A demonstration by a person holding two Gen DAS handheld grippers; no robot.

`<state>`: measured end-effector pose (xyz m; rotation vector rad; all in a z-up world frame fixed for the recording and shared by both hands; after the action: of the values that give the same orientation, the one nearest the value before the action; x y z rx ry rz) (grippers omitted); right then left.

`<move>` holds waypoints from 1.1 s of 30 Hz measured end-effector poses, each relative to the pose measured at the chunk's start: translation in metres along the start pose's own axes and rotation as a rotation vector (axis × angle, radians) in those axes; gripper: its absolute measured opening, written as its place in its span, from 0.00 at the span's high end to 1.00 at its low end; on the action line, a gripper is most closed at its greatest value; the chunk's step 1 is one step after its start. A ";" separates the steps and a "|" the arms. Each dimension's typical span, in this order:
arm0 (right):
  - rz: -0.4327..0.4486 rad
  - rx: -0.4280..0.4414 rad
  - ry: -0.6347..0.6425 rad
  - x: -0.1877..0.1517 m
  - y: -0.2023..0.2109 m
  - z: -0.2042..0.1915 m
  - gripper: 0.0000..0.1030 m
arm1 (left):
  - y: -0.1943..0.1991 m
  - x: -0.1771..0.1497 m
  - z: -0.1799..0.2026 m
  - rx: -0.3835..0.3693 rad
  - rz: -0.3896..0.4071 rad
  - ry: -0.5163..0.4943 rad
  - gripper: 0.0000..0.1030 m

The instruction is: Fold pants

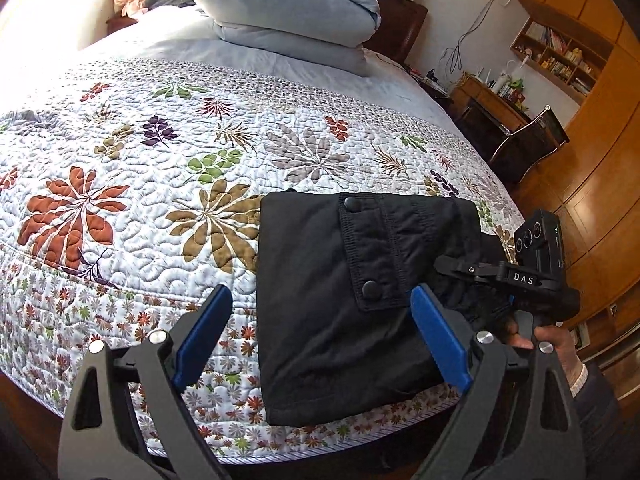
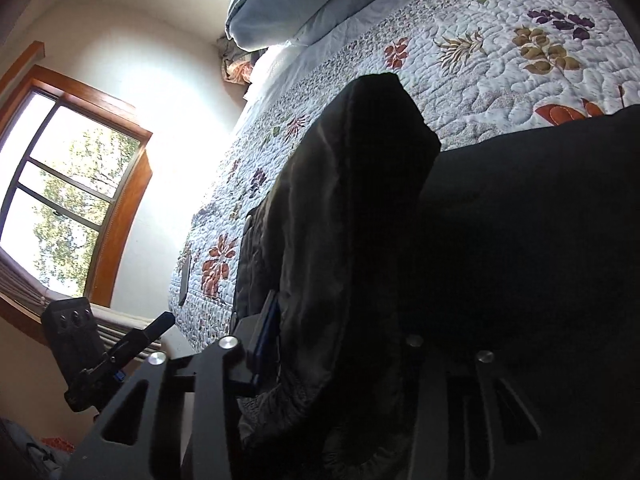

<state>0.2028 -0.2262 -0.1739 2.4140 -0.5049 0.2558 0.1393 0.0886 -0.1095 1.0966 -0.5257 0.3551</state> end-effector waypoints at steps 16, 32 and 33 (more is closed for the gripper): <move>0.079 0.056 0.124 0.001 0.057 -0.051 0.80 | -0.024 -0.007 -0.020 0.028 -0.079 0.078 0.12; 0.230 -0.005 0.072 0.002 0.172 -0.009 0.80 | -0.041 -0.006 0.030 -0.002 -0.125 -0.026 0.12; 0.233 -0.011 0.058 0.001 0.175 -0.003 0.80 | -0.043 -0.006 0.034 -0.004 -0.128 -0.035 0.12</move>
<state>0.1308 -0.3495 -0.0733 2.3294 -0.7593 0.4212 0.1489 0.0398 -0.1330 1.1286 -0.4841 0.2238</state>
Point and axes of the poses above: each gripper's, at about its wrist camera, not at the fingertips, and y roughly against the way its jaws point, z to its right, x to its top, the point moved 2 cm from there along -y, roughly the way its jaws point, and after that the axes turned 2 degrees about -z, right-handed, at the moved point
